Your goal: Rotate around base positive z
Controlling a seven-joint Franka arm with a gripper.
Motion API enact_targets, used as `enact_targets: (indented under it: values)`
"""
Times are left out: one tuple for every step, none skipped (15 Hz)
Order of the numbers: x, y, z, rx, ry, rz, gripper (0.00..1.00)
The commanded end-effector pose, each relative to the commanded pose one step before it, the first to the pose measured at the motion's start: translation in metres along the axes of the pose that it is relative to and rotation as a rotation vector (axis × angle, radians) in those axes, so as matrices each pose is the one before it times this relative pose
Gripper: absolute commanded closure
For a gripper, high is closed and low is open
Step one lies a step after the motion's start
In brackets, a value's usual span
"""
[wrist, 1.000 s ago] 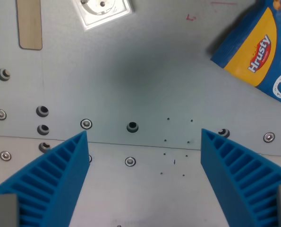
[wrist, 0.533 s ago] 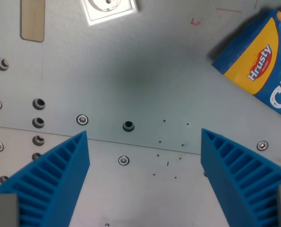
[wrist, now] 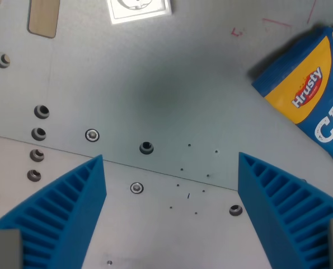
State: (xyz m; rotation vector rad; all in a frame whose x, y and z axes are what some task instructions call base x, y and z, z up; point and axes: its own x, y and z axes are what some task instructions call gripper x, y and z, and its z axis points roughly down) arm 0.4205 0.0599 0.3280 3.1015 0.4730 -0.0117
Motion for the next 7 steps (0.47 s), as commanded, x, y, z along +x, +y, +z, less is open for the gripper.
enact_targets:
  values:
    - [-0.00037,0.00022,-0.00268,-0.00474,0.0070,-0.1662,0.00]
    - [0.00000,0.00000,0.00000,-0.00011,0.0000,-0.0133,0.00]
    - [0.00000,0.00000,0.00000,-0.00011,0.0000,-0.0133,0.00]
    - [0.00000,0.00000,0.00000,-0.00011,0.0000,-0.0133,0.00]
    - [0.00000,0.00000,0.00000,-0.00011,0.0000,-0.0133,0.00]
    - [0.00000,0.00000,0.00000,-0.00011,0.0000,-0.0133,0.00]
    - [0.00000,0.00000,0.00000,-0.00011,0.0000,-0.0133,0.00]
